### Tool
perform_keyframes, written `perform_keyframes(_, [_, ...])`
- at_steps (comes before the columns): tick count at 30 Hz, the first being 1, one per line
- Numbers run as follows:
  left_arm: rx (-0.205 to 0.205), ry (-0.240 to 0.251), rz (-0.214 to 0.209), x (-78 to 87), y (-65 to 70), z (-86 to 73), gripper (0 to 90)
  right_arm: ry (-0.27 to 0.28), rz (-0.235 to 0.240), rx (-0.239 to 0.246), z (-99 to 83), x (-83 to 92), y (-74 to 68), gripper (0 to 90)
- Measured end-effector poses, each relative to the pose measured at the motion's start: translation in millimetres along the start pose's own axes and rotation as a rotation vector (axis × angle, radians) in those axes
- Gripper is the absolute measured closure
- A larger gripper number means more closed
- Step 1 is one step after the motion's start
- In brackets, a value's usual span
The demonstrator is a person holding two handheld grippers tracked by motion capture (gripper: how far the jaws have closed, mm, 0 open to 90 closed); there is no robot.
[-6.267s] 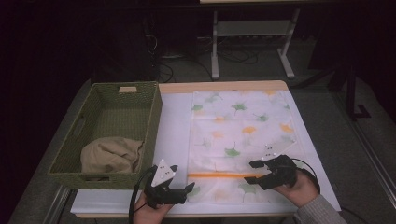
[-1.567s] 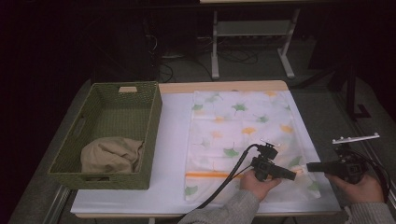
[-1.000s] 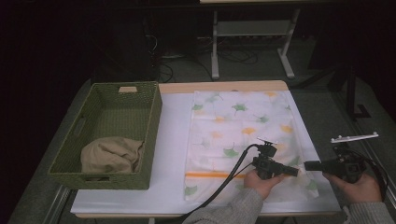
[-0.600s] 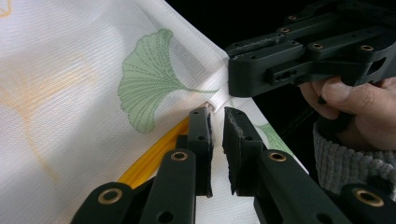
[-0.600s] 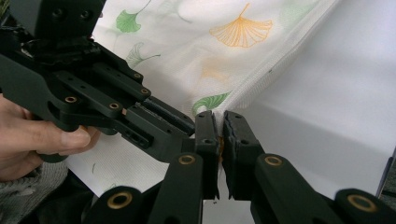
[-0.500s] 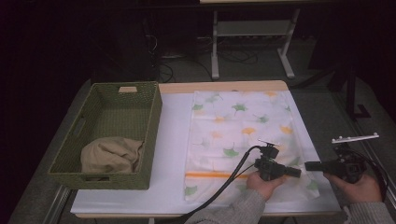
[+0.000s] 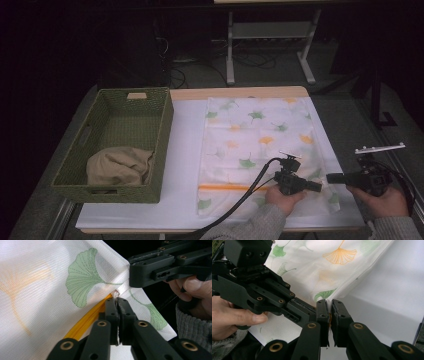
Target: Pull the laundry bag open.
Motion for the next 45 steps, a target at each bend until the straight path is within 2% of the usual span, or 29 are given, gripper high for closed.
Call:
perform_keyframes(5, [-0.028,0.017,0.017,2.1,3.3,-0.1,89.3,0.005,0.006,-0.009,-1.2,0.4,2.5,84.0])
perform_keyframes(11, [-0.031,0.045,0.02,4.6,5.9,-0.5,89.3,0.013,0.014,-0.015,-1.8,2.4,3.9,84.0])
perform_keyframes(16, [-0.019,0.067,0.026,5.6,6.4,-3.1,89.2,0.02,0.025,-0.018,-1.9,2.2,4.8,84.0])
perform_keyframes(22, [0.011,0.114,0.035,8.9,9.0,-7.6,88.9,0.02,0.028,-0.021,-1.5,1.6,3.7,84.0])
perform_keyframes(24, [0.01,0.12,0.049,10.0,9.9,-8.1,88.9,0.021,0.027,-0.022,-1.6,2.0,3.6,84.0])
perform_keyframes(25, [0.011,0.149,0.065,12.4,11.2,-8.4,88.9,0.015,0.014,-0.018,-1.9,0.7,3.6,84.0])
perform_keyframes(27, [0.003,0.158,0.077,13.7,11.1,-8.6,89.1,0.011,0.012,-0.021,-1.9,0.0,3.5,84.0])
perform_keyframes(30, [0.015,0.161,0.079,13.1,11.2,-8.6,89.1,0.007,0.007,-0.022,-1.7,-0.9,3.1,84.1])
perform_keyframes(33, [0.021,0.188,0.094,12.9,11.5,-6.4,89.0,0.008,0.008,-0.024,-2.0,-0.8,3.3,84.2])
perform_keyframes(38, [0.025,0.198,0.099,10.7,11.0,-3.8,88.9,0.007,0.008,-0.025,-2.0,-1.4,3.5,84.2])
perform_keyframes(45, [0.03,0.187,0.111,4.8,9.3,-2.3,88.3,0.002,0.005,-0.03,-2.7,-2.8,4.9,84.2])
Point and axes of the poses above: each handheld gripper's, and its own axes: x roughly backward along the jaws, z roughly out of its top, y roughly to its right, the point moved 3 cm from there along -x, roughly forward along the jaws, and after that the axes turned 6 degrees about z, right-handed, at the moved point
